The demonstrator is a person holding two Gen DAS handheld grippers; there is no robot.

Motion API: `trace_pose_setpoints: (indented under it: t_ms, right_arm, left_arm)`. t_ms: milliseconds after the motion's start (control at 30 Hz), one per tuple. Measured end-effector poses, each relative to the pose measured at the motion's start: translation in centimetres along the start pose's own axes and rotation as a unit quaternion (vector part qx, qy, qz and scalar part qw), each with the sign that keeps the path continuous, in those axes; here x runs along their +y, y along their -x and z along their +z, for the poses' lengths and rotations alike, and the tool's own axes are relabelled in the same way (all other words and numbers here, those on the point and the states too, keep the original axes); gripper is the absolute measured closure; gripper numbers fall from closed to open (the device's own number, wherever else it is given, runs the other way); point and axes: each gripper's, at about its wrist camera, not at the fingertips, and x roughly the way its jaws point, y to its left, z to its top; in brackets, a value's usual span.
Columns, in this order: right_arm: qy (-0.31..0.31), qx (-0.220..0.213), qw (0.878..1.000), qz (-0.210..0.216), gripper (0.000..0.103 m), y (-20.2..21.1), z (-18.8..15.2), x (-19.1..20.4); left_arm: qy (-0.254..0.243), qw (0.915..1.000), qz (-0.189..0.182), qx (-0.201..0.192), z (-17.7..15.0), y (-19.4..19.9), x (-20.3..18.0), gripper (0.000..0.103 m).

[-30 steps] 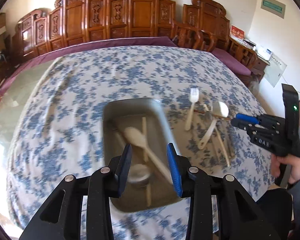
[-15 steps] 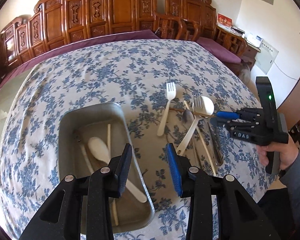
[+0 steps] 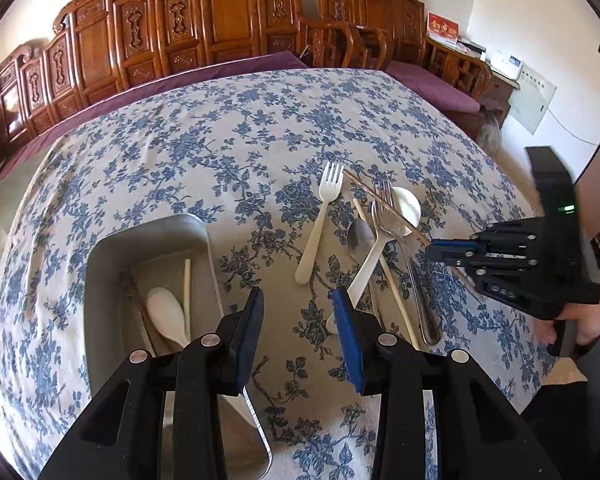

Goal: Organize utensils
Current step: 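Grasp a light wooden chopstick with the right tool while the left tool reaches toward a white plastic fork, then close the left tool on the white plastic fork's handle and lift it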

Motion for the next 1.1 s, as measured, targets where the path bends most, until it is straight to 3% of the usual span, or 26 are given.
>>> trace_pose_setpoints:
  t_ms: [233,500,600,700,1100]
  right_arm:
    - [-0.046,-0.054,0.997,-0.009,0.097,2.4,0.6,-2.1]
    - [-0.065,-0.047,0.997,-0.022,0.097,1.6,0.2,-3.0]
    - [-0.064,-0.040,0.996,-0.036,0.097,1.2,0.4,-2.9]
    - [-0.064,-0.044,0.996,-0.033,0.097,1.2,0.5,-3.0]
    - [-0.070,-0.051,0.996,-0.033,0.097,1.3,0.6,-3.3]
  left_arm:
    - [-0.011,0.9998,0.004,0.015,1.0,-2.2,-1.0,0.069]
    - [-0.033,0.9987,0.012,0.036,3.9,-6.1,-2.1,0.070]
    - [-0.030,0.9987,0.002,0.041,5.0,-7.5,-2.4,0.082]
    - [-0.028,0.9984,0.005,0.049,6.0,-9.1,-2.5,0.086]
    - [-0.016,0.9962,0.002,0.086,7.3,-13.3,-2.6,0.086]
